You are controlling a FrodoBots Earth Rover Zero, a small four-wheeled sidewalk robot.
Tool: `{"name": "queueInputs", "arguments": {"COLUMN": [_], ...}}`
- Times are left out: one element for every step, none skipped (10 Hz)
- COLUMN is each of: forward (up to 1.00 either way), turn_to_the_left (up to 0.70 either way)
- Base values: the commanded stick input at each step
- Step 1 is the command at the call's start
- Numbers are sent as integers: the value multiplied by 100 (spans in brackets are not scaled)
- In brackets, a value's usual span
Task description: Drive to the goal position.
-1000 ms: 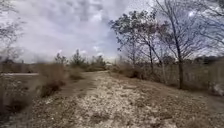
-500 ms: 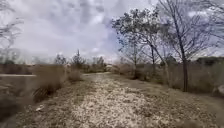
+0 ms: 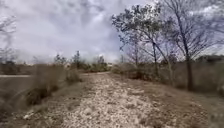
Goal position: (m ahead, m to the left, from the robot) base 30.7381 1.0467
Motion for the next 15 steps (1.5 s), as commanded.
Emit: {"name": "queueInputs", "arguments": {"forward": [50,50,50,50,50,50,50,50,50,50,50,50,50,50,50], "turn_to_the_left": [0,0,0,0,0,0,0,0,0,0,0,0,0,0,0]}}
